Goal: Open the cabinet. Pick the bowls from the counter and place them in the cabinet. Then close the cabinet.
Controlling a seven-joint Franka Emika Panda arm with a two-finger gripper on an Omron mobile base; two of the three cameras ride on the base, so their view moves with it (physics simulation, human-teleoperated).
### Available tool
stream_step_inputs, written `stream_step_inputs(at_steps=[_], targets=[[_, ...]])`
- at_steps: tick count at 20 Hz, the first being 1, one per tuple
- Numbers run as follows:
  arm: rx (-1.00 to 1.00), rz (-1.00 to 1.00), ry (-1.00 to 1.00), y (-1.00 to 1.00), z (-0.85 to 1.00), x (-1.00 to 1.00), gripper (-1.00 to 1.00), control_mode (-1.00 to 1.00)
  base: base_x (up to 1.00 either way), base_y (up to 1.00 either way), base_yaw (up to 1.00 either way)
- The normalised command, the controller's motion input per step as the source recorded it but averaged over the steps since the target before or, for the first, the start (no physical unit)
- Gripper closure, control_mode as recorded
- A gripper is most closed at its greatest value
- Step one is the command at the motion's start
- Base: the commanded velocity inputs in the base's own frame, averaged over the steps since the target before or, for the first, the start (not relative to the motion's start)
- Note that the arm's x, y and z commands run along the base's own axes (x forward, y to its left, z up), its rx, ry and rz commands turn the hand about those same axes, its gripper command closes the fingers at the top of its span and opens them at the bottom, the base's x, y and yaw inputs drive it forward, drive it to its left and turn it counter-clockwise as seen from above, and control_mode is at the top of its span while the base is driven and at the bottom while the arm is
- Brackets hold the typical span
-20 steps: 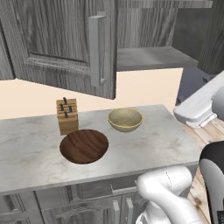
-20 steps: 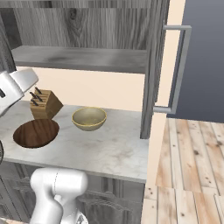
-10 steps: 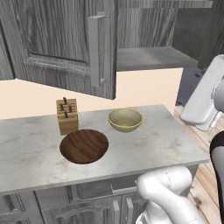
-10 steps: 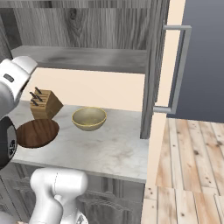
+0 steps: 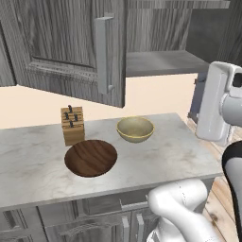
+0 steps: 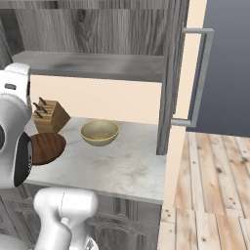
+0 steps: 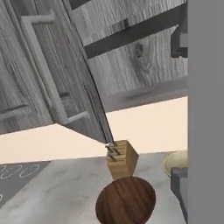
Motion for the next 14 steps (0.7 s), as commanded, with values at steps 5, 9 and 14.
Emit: stream_step_inputs(at_steps=[5,9,14], targets=[[-0.40,0.10,-0.38,0.31,-0.36,0.04,-1.00,-1.00,0.00,0.00,0.00],[-0.30,0.11,-0.18,0.11,0.00,0.10,-1.00,-1.00,0.00,0.00,0.00],[-0.14,0.19,-0.03,0.00,0.16,0.17,-1.00,-1.00,0.00,0.00,0.00]])
